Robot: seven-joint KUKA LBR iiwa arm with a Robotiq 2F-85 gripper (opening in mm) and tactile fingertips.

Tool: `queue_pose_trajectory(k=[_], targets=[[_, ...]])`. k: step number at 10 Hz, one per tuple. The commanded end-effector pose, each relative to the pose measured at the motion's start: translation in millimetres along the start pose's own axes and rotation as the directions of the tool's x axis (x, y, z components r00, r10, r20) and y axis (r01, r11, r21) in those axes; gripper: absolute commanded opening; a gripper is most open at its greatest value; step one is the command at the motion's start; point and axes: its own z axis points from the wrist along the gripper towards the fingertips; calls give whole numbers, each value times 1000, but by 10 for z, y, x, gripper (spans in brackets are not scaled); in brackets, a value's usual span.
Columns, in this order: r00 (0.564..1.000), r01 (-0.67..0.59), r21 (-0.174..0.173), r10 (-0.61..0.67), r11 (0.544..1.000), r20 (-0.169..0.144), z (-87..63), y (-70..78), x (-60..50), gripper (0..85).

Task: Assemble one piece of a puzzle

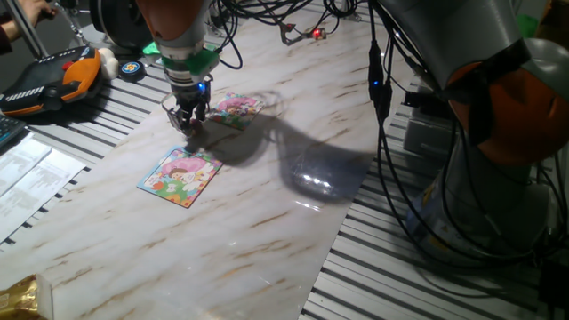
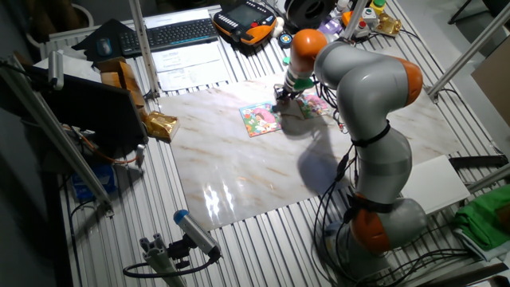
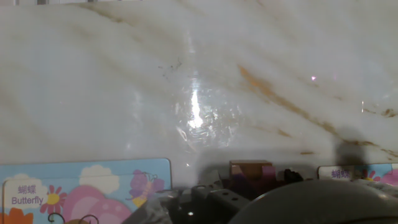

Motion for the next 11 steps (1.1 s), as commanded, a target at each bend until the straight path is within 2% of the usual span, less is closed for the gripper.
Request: queue_pose_trajectory(k=[1, 4, 6, 8, 11], targets=[[1000, -1, 4, 1, 1000, -1, -45, -3, -4, 423], [1000, -8, 11, 8, 1000, -12, -259, -43, 20, 407], [1000, -3, 18, 3, 1000, -16, -421, -118, 60, 353], [1000, 10, 23, -10, 1000, -18, -502, -245, 105, 290], [999, 35, 29, -35, 999, -6, -572, -407, 164, 270]])
